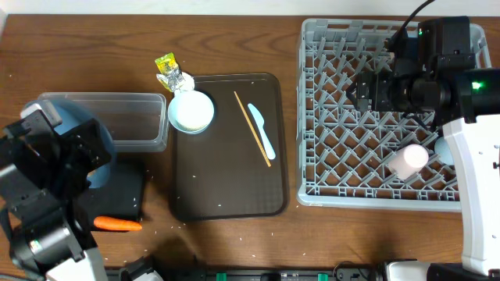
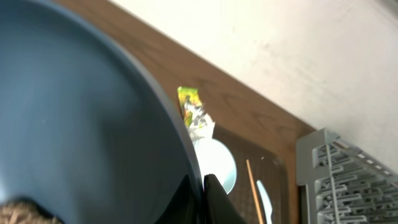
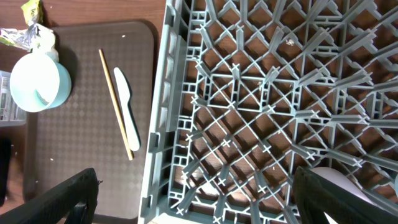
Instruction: Sort waste into correct bins and load items into the dishwasher rack
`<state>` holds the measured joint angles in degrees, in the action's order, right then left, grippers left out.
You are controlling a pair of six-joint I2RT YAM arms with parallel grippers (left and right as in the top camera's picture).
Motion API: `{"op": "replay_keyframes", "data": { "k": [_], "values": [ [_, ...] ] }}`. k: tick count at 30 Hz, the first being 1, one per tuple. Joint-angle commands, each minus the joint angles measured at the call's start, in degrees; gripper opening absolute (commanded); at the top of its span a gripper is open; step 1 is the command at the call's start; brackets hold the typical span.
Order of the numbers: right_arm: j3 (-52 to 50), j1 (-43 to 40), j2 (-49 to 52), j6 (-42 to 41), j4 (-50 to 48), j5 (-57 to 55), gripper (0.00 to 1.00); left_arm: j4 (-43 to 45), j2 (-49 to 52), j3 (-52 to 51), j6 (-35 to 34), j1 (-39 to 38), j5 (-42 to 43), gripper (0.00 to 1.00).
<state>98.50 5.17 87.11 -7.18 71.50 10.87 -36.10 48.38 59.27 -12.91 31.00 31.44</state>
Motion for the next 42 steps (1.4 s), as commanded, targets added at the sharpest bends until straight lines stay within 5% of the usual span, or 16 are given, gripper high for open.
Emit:
{"op": "replay_keyframes", "data": {
  "k": [1, 14, 20, 27, 34, 42],
  "values": [
    [0.0, 0.5, 0.2, 0.0, -0.1, 0.0, 0.93, 0.0, -2.3, -0.9, -1.0, 0.9, 1.4, 0.06],
    [0.0, 0.5, 0.2, 0.6, 0.1, -0.2, 0.93, 12.2, -7.6, -11.0, -6.2, 9.1, 18.9, 0.06],
    [0.0, 0.5, 0.2, 0.6, 0.3, -0.1, 0.93, 10.8, -7.7, -11.7, 0.0, 9.1, 9.9, 0.06],
    [0.0, 0.5, 0.2, 0.6, 0.3, -0.2, 0.94, 17.1, -10.3, -10.5, -2.7, 9.8, 19.5, 0.06],
    [0.0, 0.5, 0.2, 0.6, 0.2, -0.2, 0.94, 7.4, -14.7, -12.5, -2.0, 9.9, 3.4, 0.06],
    [0.0, 0.5, 0.2, 0.6, 0.0, -0.2, 0.95, 23.6, -14.8, -14.3, -5.1, 9.8, 17.6, 0.06]
  ]
}}
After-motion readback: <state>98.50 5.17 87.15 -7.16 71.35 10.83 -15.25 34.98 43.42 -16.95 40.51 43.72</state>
